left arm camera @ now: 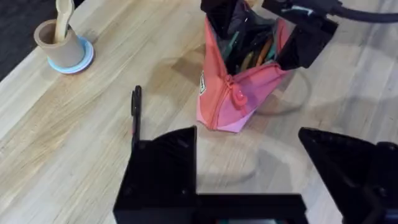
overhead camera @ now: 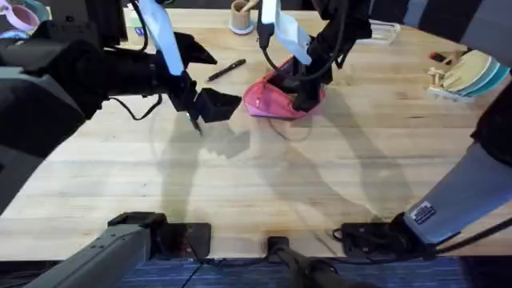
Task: Unzip the bag, pick up the pens from the table one at a time and place them inside, then zip the bag closed.
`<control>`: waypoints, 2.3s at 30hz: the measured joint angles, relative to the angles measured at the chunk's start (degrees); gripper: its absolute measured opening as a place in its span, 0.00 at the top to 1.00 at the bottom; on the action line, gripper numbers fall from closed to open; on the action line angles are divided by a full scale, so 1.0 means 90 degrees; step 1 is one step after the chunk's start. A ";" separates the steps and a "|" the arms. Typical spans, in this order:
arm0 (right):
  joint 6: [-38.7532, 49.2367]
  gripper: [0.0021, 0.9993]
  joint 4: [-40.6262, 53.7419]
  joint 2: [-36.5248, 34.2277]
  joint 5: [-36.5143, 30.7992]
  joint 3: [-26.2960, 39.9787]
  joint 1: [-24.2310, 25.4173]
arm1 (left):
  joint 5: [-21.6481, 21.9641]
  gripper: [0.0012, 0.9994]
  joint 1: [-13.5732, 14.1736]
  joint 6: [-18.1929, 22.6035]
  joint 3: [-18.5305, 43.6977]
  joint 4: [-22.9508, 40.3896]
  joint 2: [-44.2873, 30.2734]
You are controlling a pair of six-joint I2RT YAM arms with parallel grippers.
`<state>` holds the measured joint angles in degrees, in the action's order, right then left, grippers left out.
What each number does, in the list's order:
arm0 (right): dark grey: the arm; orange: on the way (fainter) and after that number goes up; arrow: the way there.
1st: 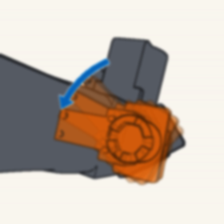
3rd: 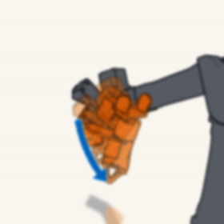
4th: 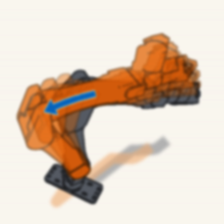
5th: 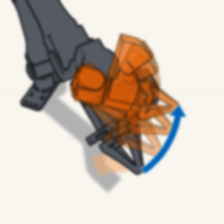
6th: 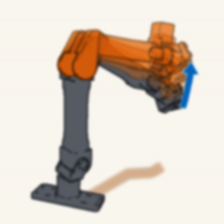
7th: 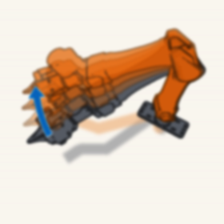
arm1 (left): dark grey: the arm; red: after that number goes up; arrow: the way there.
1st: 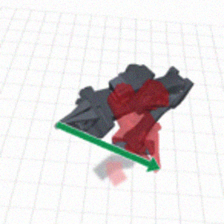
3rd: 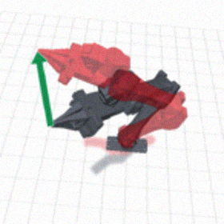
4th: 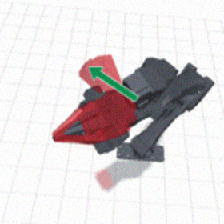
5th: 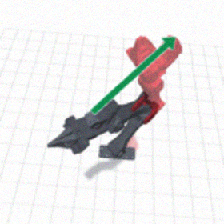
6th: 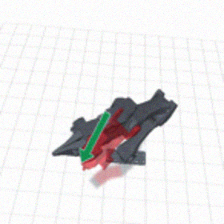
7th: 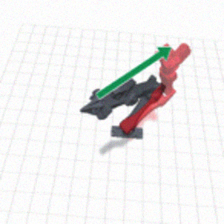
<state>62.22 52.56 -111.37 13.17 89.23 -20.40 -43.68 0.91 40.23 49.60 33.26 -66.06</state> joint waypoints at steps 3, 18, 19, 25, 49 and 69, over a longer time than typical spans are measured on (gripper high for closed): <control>-0.0001 0.00 0.0124 0.0001 0.0000 0.0001 -0.0012 | 0.0000 0.01 0.0001 0.0002 0.0000 0.0000 0.0000; -0.0054 0.00 0.0794 0.0853 0.0089 0.0046 -0.0107 | 0.0000 0.01 0.0000 -0.0034 0.0000 0.0048 0.0002; -0.0054 0.00 0.0796 0.0994 0.0117 0.0046 -0.0107 | 0.0002 0.01 0.0000 -0.0065 0.0000 0.0043 0.0002; -0.0143 0.00 0.0810 0.1505 0.0166 0.0046 -0.0119 | 0.0450 0.01 0.0002 -0.1017 0.0000 -0.0247 0.0002; -0.2327 0.00 0.0835 0.2094 0.0194 0.0046 -0.0119 | 0.2611 0.01 0.0002 -0.4518 0.0000 -0.0113 0.0002; -0.2395 0.00 0.0832 0.2093 0.0211 0.0046 -0.0119 | 0.4728 0.01 0.0000 -0.7022 0.0000 0.0568 -0.0452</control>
<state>40.66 60.05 -92.53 15.07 89.65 -21.47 -1.13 0.91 -22.96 49.60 38.37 -70.13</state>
